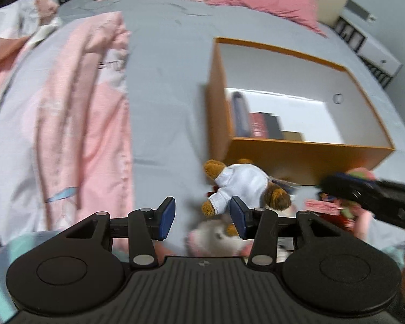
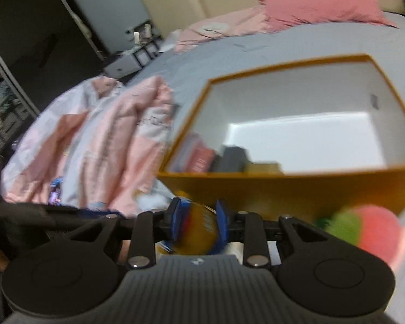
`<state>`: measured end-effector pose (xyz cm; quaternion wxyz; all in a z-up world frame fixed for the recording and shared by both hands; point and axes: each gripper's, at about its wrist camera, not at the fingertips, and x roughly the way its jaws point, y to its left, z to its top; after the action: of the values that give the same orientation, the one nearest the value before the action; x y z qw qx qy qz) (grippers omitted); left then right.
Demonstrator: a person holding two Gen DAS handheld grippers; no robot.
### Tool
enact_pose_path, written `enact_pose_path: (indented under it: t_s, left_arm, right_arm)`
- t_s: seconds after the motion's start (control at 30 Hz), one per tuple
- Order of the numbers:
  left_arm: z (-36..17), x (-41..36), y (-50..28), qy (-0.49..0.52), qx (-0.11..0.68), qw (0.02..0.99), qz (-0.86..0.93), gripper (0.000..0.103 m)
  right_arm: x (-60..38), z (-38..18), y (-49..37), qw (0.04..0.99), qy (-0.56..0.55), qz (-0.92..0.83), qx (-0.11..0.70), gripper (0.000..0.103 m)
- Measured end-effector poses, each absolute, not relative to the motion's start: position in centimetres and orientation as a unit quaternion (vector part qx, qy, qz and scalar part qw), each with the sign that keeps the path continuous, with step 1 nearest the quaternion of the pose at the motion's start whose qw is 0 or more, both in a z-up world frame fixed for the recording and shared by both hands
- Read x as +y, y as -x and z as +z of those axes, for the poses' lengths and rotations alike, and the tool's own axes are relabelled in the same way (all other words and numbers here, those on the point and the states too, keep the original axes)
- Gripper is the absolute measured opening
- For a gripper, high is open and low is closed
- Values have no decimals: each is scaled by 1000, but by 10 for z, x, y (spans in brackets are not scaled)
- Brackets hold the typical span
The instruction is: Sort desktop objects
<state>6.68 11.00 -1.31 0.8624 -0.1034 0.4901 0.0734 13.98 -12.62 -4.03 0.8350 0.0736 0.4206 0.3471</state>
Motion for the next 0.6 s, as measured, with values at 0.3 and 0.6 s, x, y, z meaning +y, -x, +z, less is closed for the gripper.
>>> enact_pose_path:
  t_s: [0.3,0.6]
  left_arm:
    - [19,98,-47,75,445,890,58,49]
    - [10,8,-58,-59,461,878,-114,49]
  right_arm:
    - [-147,-68,-125,851,-1,284,443,28]
    - [-170,-76,-117,853,28,242,461,28]
